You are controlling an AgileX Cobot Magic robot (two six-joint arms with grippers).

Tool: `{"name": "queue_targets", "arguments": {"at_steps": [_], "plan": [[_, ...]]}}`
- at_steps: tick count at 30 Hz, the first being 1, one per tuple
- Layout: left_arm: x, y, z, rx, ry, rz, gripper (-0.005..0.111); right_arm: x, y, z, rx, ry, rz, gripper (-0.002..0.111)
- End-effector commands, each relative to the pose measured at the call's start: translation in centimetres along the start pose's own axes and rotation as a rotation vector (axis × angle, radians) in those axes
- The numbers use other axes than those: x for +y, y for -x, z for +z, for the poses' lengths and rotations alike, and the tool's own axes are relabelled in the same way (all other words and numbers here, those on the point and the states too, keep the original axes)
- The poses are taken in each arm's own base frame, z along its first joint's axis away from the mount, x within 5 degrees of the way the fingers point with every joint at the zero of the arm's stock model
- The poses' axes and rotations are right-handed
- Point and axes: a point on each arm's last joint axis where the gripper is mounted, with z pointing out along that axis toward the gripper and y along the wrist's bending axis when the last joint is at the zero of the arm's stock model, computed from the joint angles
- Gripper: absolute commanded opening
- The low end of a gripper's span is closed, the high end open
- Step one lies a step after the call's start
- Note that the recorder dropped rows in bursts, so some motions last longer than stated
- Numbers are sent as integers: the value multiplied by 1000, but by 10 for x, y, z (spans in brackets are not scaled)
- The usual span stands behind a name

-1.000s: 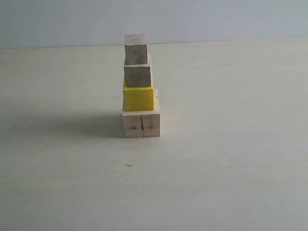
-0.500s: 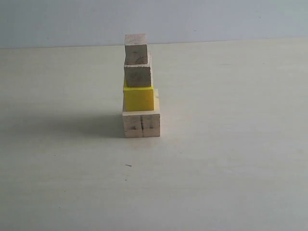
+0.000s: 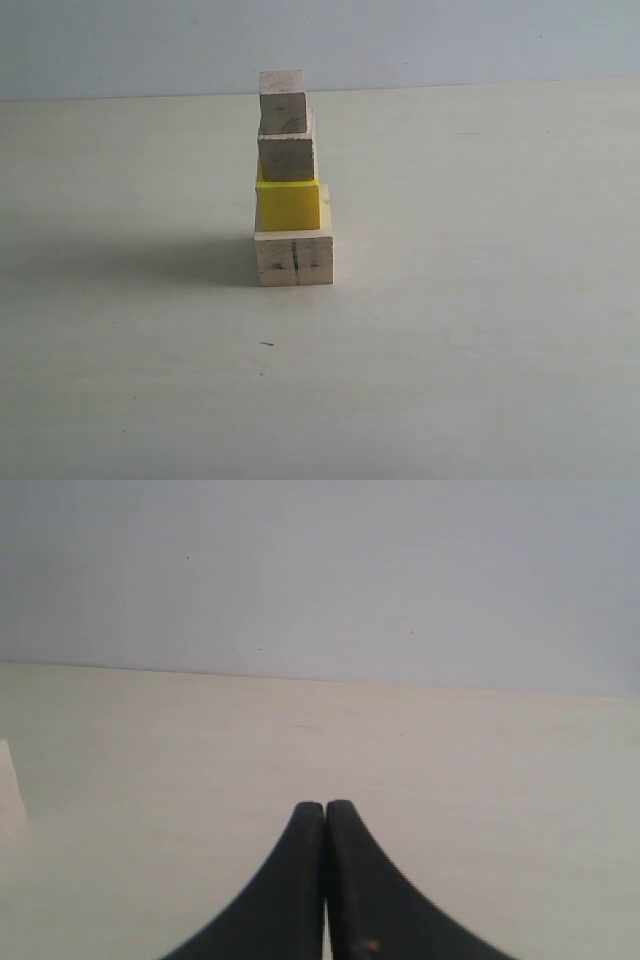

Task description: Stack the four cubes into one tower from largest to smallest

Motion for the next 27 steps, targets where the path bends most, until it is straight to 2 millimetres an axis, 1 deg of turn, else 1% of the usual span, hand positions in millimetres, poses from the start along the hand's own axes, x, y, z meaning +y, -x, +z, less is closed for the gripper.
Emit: {"name": "queue_targets", "arguments": {"at_steps": [1,13,27], "plan": [[0,0,0,-8,0,0,0,-1,-2,0,10,-11,-23,0],[0,0,0,-8,0,0,0,-1,-4,0,30,-10,-12,0],[0,0,0,-8,0,0,0,-1,-2,0,8,-9,-8,0]]}}
